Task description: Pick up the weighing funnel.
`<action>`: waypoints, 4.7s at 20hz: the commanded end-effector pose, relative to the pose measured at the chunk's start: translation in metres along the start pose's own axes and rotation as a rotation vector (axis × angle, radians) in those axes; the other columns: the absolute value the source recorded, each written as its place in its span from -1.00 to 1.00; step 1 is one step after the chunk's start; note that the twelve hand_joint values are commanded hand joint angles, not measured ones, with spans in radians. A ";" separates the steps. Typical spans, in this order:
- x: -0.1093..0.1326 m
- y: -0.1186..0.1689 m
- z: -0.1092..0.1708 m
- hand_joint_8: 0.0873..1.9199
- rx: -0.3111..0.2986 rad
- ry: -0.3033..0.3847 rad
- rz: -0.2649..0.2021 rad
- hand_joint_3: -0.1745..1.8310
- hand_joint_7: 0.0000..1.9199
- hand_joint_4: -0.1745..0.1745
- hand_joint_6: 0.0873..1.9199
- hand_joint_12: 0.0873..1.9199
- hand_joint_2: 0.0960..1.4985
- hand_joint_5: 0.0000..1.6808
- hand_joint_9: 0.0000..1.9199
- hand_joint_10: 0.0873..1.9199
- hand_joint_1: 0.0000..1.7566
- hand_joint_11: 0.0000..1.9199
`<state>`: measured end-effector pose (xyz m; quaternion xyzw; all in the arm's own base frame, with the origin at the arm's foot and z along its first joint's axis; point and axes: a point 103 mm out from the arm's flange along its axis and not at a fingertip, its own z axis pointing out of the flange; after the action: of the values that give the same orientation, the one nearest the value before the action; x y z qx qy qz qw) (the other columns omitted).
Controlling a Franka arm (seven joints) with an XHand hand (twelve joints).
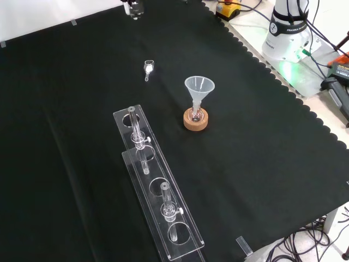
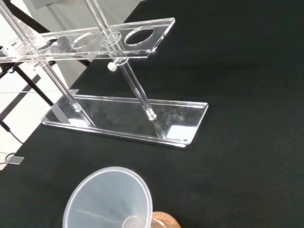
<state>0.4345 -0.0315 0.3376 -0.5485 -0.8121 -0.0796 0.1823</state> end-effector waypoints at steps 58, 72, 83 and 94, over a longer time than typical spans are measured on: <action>-0.207 -0.067 0.135 -0.24 0.139 -0.360 0.473 -0.51 -0.47 -0.73 -0.37 0.38 -0.12 -0.46 -0.32 -0.32 -0.44 -0.48; -0.227 -0.071 0.178 -0.23 0.238 -0.337 0.499 -0.51 -0.47 -0.73 -0.38 0.39 -0.13 -0.47 -0.34 -0.31 -0.45 -0.50; -0.228 -0.064 0.202 -0.23 0.308 -0.363 0.494 -0.51 -0.47 -0.74 -0.39 0.40 -0.13 -0.47 -0.35 -0.29 -0.46 -0.50; -0.220 -0.064 0.208 -0.21 0.318 -0.378 0.500 -0.50 -0.35 -0.74 -0.35 0.38 -0.13 -0.43 -0.30 -0.29 -0.46 -0.48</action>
<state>0.4067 -0.1774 0.0668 -0.6998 -0.6745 0.1976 0.1275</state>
